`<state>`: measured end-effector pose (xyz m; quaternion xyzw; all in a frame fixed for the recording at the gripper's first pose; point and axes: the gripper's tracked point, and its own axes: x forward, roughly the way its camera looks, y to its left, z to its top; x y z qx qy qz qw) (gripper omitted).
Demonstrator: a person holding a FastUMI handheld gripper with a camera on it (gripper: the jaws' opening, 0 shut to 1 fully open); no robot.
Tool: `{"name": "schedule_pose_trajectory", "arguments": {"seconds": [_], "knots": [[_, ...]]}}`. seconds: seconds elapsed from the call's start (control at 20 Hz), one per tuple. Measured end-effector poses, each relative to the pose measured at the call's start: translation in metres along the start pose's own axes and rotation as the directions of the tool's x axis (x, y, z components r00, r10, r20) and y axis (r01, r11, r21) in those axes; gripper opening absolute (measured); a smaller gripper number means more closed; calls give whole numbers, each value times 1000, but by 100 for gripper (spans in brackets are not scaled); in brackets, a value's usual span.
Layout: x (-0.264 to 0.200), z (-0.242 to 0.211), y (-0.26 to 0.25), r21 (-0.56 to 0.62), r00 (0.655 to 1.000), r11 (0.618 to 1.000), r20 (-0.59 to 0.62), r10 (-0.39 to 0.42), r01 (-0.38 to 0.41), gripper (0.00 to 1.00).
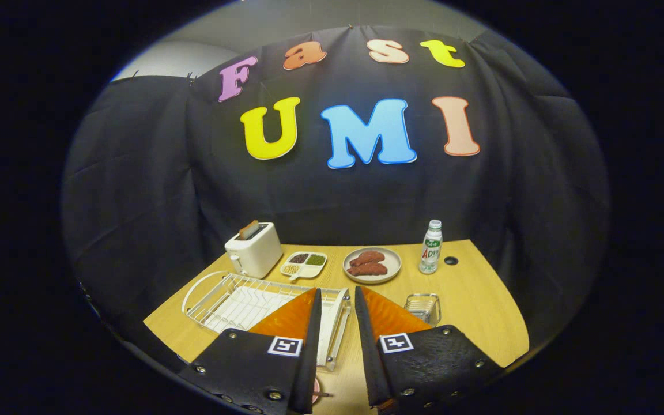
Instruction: Take the plate from the dish rack, then take the spoon from the basket and place it into the plate.
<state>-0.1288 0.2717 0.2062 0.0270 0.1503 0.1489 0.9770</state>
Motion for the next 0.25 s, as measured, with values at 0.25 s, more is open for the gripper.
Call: {"name": "schedule_pose_trajectory", "arguments": {"seconds": [0.25], "knots": [[-15, 72, -28, 1, 985, 998, 164, -55, 55, 35]]}}
